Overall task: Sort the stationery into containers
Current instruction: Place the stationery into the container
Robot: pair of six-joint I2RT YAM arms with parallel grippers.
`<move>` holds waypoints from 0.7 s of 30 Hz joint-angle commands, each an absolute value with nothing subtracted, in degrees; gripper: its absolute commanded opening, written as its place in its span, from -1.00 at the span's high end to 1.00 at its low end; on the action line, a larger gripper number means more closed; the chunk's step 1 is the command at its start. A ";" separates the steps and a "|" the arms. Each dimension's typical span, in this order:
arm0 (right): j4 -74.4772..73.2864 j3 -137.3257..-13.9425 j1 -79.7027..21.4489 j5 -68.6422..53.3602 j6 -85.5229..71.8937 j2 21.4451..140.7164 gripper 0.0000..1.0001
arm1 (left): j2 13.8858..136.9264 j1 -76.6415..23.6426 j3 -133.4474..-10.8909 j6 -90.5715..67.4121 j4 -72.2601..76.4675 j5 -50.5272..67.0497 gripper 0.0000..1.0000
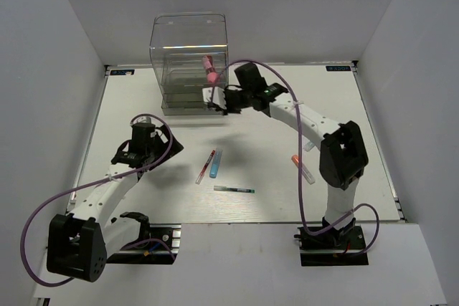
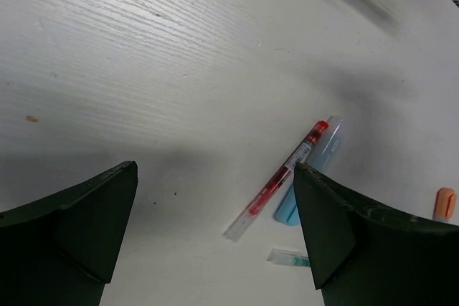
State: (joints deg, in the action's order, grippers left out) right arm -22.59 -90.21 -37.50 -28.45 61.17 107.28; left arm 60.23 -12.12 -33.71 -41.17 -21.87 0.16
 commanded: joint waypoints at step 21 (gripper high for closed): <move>-6.58 -109.25 -42.37 -19.94 53.17 125.86 0.17 | 62.92 -12.57 -36.91 -25.75 -12.74 13.87 -0.70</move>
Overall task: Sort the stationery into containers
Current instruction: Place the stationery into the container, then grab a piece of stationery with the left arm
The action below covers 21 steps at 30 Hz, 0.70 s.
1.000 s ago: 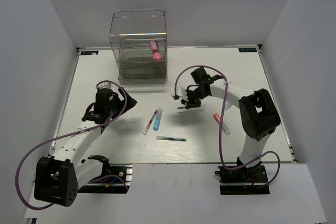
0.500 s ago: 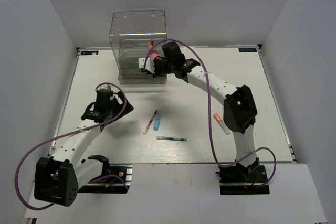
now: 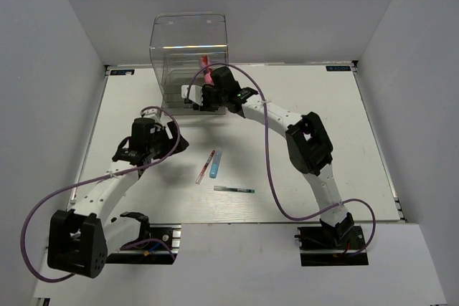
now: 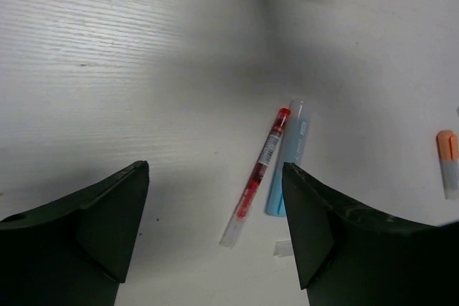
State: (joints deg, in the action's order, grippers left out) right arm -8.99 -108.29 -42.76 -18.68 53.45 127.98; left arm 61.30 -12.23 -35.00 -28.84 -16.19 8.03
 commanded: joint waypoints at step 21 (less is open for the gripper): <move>-6.86 -69.81 -32.61 -21.27 31.03 96.96 0.03 | 80.85 -27.94 -45.17 -23.38 -16.34 5.82 -0.26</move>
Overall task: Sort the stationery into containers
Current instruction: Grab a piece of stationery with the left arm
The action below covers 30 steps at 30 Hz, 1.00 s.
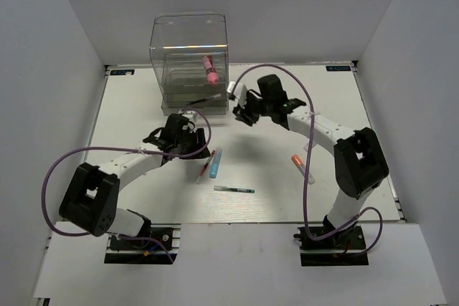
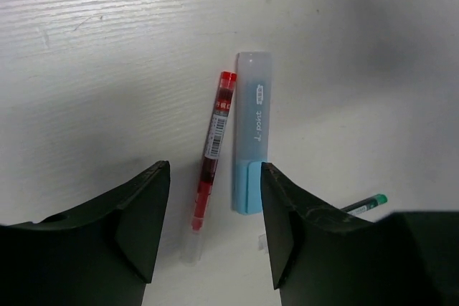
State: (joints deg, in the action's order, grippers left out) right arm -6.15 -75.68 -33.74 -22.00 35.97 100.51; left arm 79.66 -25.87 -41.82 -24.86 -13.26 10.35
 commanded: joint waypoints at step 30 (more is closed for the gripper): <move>-5.10 -58.63 -27.95 -22.85 26.98 88.60 0.03 | 98.88 -39.99 -52.03 -23.29 -29.00 -15.90 0.64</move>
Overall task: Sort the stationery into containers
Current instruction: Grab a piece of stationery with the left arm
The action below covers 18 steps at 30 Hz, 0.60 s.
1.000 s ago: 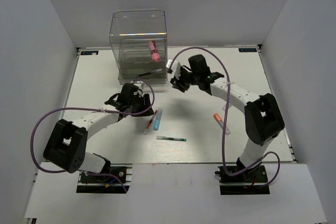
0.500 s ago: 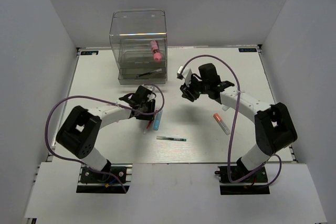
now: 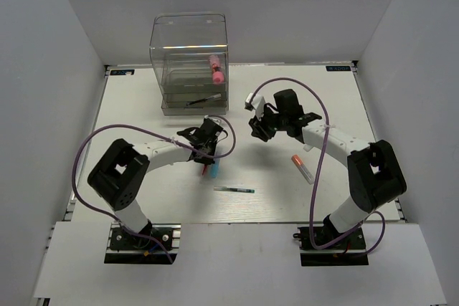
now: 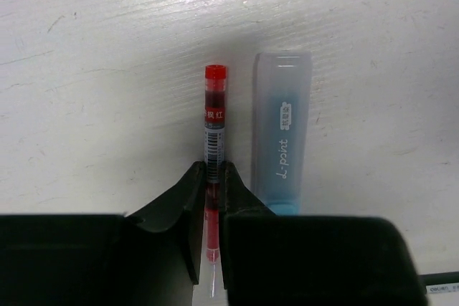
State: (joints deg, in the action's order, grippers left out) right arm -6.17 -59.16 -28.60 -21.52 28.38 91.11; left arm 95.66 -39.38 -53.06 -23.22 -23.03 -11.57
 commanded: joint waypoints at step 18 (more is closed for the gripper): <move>-5.01 -55.90 -27.33 -24.43 27.95 86.57 0.00 | 89.04 -34.28 -66.88 -33.66 -20.93 -3.08 1.00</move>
State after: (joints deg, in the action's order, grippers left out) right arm -6.00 -57.01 -27.38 -22.98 27.64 89.08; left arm 93.93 -35.46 -64.25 -30.68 -24.91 -6.37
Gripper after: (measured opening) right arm 0.499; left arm 0.209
